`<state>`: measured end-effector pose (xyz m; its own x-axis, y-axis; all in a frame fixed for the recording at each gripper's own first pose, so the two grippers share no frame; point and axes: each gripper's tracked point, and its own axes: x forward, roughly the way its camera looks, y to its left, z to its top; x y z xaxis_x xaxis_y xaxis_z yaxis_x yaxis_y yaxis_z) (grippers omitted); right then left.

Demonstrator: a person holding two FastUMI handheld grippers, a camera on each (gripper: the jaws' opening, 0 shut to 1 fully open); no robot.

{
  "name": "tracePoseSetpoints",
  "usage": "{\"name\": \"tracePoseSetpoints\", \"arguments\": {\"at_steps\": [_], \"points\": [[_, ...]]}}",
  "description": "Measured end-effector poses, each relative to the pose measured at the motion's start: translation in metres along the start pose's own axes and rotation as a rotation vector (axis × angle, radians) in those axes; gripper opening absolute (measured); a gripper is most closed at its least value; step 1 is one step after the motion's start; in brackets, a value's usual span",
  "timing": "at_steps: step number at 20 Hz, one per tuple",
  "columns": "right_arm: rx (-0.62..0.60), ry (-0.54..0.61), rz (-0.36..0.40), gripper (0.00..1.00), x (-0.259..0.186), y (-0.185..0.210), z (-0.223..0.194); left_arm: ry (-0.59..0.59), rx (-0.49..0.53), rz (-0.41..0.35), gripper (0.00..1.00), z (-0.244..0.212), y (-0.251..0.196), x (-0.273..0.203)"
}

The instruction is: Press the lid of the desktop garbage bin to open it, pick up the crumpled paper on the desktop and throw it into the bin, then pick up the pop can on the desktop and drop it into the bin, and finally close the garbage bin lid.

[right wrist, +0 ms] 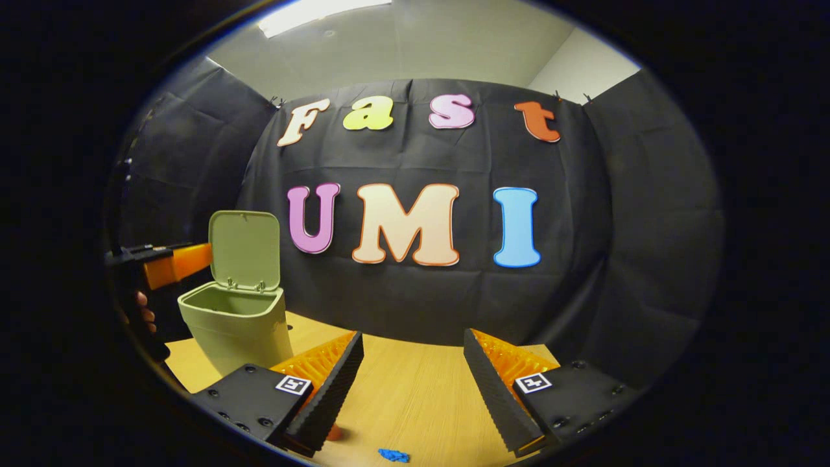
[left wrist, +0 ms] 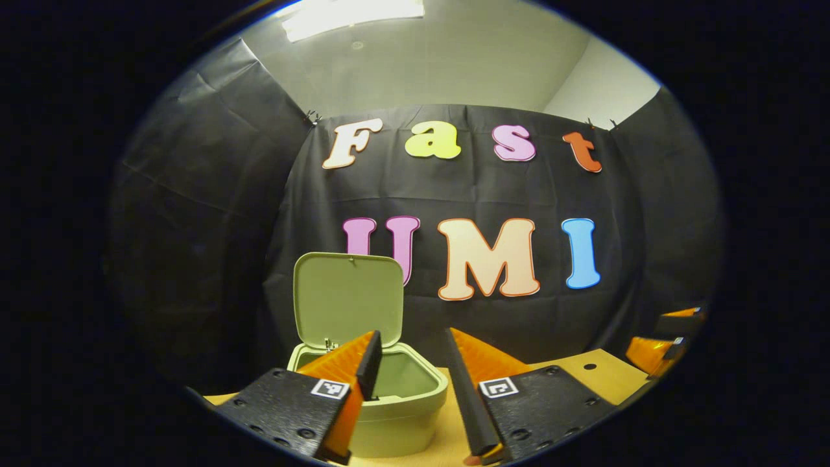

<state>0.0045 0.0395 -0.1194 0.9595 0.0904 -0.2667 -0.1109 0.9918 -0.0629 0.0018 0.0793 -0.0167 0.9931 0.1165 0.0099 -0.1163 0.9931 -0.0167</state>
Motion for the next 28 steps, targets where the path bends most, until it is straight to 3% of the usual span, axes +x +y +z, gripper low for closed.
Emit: {"name": "tracePoseSetpoints", "arguments": {"at_steps": [2,8,17,23,27,28], "points": [[-0.016,0.05,0.021,0.98,0.005,0.004,-0.025,-0.008,0.009,-0.003,0.7,0.004,-0.005,-0.008],[-0.044,0.259,0.091,1.0,0.014,0.021,-0.124,-0.041,0.032,-0.011,0.86,0.022,-0.015,-0.031],[-0.082,0.618,0.131,0.99,-0.005,0.023,-0.279,-0.058,0.05,0.028,0.87,0.037,0.0,-0.047],[-0.074,0.734,0.148,0.99,-0.018,0.026,-0.319,-0.045,0.083,0.049,0.87,0.035,0.011,-0.051],[-0.078,0.789,0.164,0.86,-0.022,0.033,-0.337,-0.037,0.082,0.071,0.87,0.033,0.021,-0.054],[-0.074,0.808,0.183,0.76,-0.026,0.037,-0.341,-0.033,0.083,0.074,0.86,0.032,0.023,-0.055]]}}
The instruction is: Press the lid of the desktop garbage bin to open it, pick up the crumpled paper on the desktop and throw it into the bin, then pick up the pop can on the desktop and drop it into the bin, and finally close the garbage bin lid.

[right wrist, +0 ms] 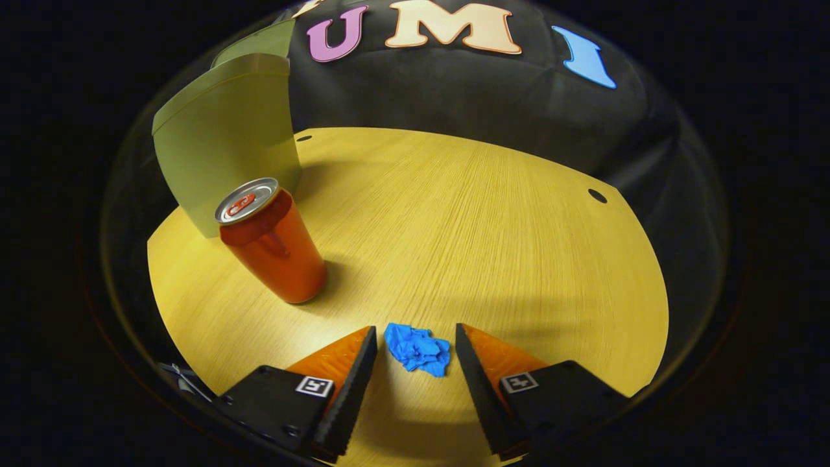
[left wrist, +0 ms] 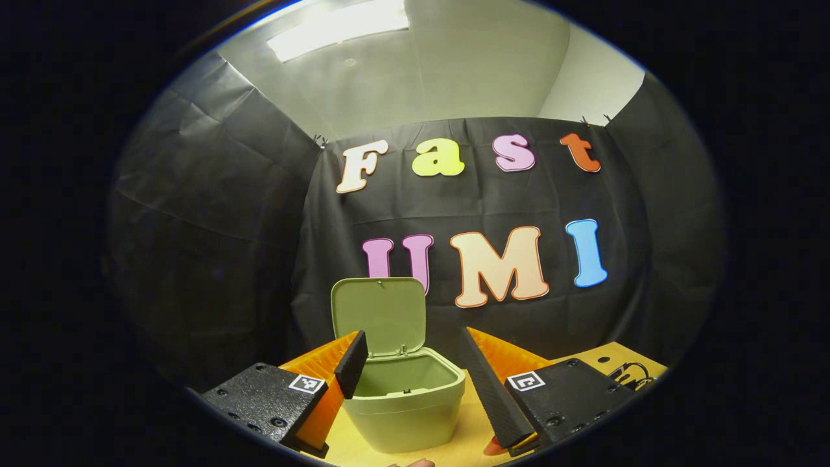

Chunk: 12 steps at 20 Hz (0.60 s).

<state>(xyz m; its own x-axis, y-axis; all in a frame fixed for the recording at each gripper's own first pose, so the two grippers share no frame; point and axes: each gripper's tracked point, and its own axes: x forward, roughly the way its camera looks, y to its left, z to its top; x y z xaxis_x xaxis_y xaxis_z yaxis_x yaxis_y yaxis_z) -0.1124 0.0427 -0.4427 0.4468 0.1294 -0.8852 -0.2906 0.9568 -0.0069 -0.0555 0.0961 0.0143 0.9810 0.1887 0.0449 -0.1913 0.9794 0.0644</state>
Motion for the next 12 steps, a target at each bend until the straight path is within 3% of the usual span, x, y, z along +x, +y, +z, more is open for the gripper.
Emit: {"name": "tracePoseSetpoints", "arguments": {"at_steps": [2,3,4,5,6,12], "points": [[0.009,0.003,0.016,0.34,0.001,0.004,0.0,0.002,0.0,0.009,0.86,0.0,0.004,0.0],[0.011,0.001,0.016,0.31,0.0,0.005,0.001,0.003,-0.001,0.014,0.88,0.0,0.007,0.0],[0.01,-0.001,0.019,0.17,-0.001,0.005,0.001,0.004,-0.003,0.016,0.87,-0.001,0.007,0.0],[0.009,-0.01,0.009,0.19,-0.003,0.003,0.004,0.007,-0.004,0.018,0.87,-0.002,0.008,-0.001],[0.009,-0.025,0.011,0.1,-0.007,0.004,0.007,0.006,-0.003,0.02,0.87,-0.001,0.009,-0.002],[0.045,-0.221,0.024,0.12,-0.051,0.004,0.086,-0.002,0.0,0.023,0.87,0.0,0.013,-0.005]]}}
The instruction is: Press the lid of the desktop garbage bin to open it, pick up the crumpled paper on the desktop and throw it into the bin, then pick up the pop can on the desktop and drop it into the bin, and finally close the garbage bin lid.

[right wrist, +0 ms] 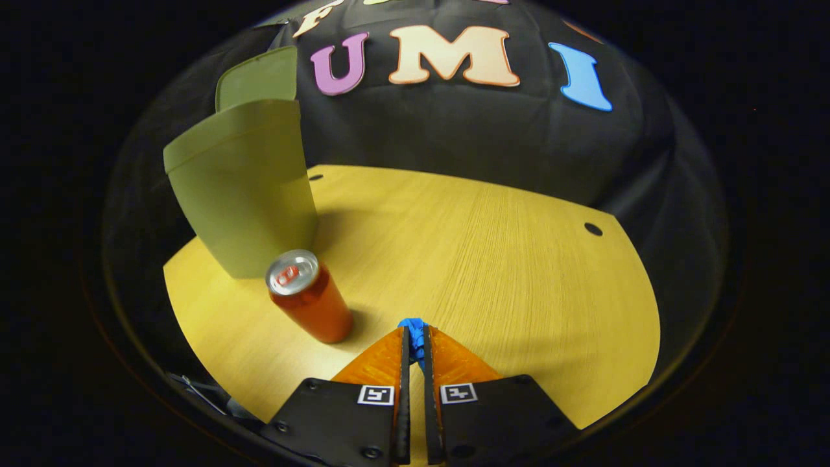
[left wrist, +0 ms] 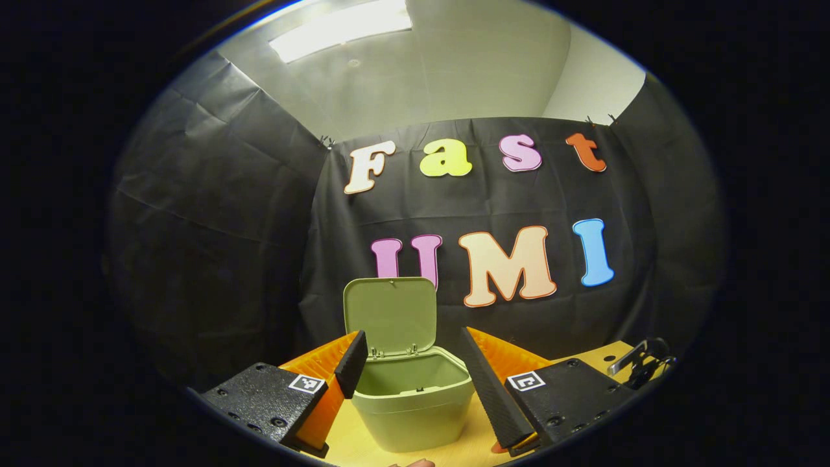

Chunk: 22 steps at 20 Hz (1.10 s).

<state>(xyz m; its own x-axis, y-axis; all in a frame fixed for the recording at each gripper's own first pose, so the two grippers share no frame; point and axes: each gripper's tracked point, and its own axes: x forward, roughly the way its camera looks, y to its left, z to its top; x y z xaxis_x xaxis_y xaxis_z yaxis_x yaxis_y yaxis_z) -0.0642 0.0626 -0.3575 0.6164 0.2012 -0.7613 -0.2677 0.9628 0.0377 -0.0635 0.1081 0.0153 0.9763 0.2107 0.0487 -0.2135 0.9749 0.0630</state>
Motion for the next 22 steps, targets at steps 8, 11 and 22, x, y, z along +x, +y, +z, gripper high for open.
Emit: {"name": "tracePoseSetpoints", "arguments": {"at_steps": [8,11,22], "points": [[0.014,-0.293,0.075,0.11,-0.047,0.037,0.144,0.025,0.006,0.001,0.87,-0.012,0.008,-0.006],[0.003,-0.378,0.113,0.11,-0.061,0.059,0.187,0.038,0.005,0.013,0.86,-0.017,0.018,-0.009],[-0.043,-0.495,0.284,0.11,-0.058,0.17,0.257,0.104,0.031,0.066,0.87,-0.049,0.069,-0.005]]}}
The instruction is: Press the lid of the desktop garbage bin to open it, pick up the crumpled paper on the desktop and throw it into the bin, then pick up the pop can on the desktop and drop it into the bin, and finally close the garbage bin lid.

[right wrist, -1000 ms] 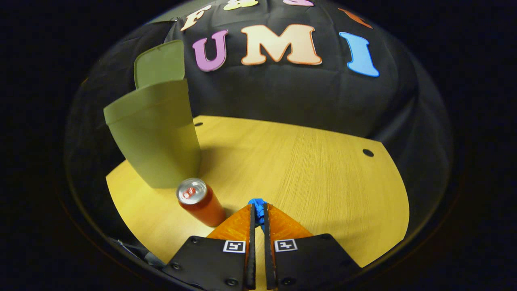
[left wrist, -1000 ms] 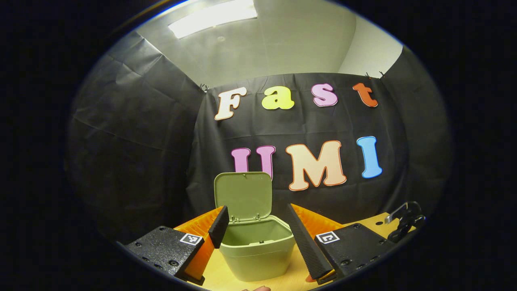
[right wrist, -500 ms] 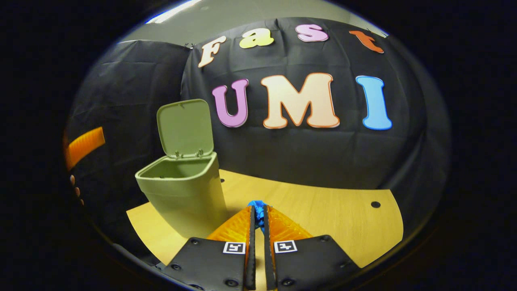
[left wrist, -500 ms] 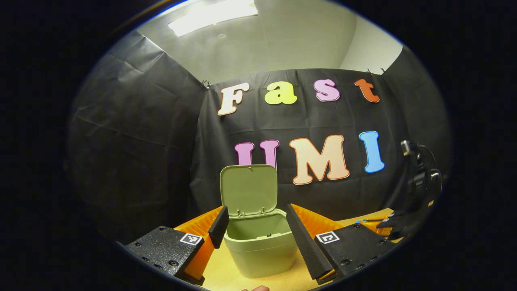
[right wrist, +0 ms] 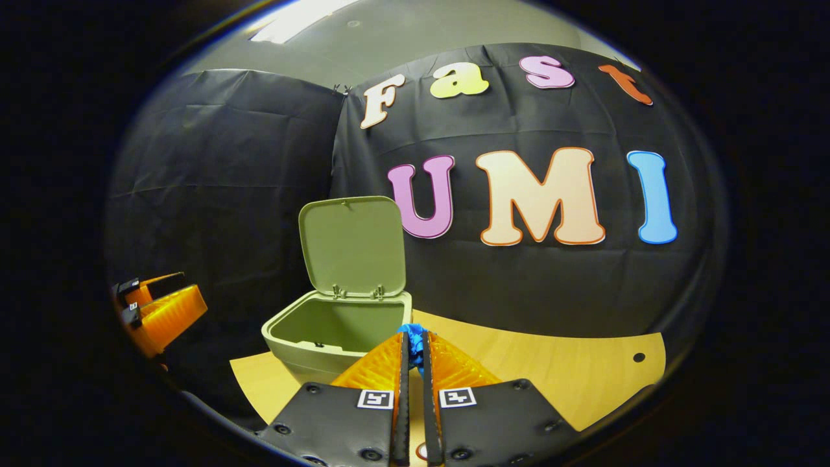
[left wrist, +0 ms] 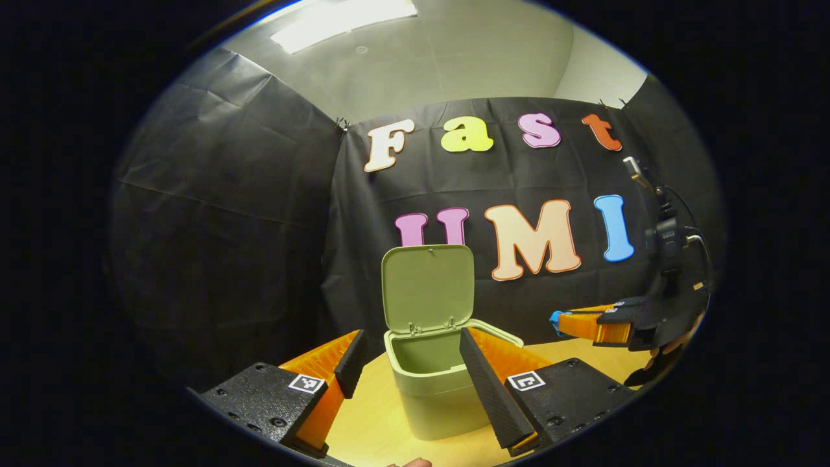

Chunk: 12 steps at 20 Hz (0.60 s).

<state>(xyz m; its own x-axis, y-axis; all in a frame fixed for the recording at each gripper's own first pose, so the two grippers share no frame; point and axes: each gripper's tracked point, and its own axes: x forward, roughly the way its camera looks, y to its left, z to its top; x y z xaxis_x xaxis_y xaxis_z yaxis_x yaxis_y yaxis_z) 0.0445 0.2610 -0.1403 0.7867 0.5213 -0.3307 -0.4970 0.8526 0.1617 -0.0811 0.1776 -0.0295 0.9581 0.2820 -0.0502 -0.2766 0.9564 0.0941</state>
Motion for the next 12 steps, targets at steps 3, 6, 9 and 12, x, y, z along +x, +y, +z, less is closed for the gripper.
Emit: {"name": "tracePoseSetpoints", "arguments": {"at_steps": [3,6,9,12], "points": [[0.01,-0.014,0.015,0.11,0.021,0.02,0.001,0.017,0.002,0.01,0.87,-0.009,0.014,0.005],[0.014,-0.01,0.021,0.11,0.04,0.036,-0.005,0.029,0.002,0.012,0.88,-0.017,0.026,0.009],[0.02,0.002,0.013,0.11,0.059,0.046,-0.017,0.043,0.008,0.0,0.87,-0.026,0.034,0.016],[0.032,0.024,0.007,0.12,0.075,0.051,-0.032,0.05,0.016,-0.011,0.87,-0.032,0.041,0.024]]}}
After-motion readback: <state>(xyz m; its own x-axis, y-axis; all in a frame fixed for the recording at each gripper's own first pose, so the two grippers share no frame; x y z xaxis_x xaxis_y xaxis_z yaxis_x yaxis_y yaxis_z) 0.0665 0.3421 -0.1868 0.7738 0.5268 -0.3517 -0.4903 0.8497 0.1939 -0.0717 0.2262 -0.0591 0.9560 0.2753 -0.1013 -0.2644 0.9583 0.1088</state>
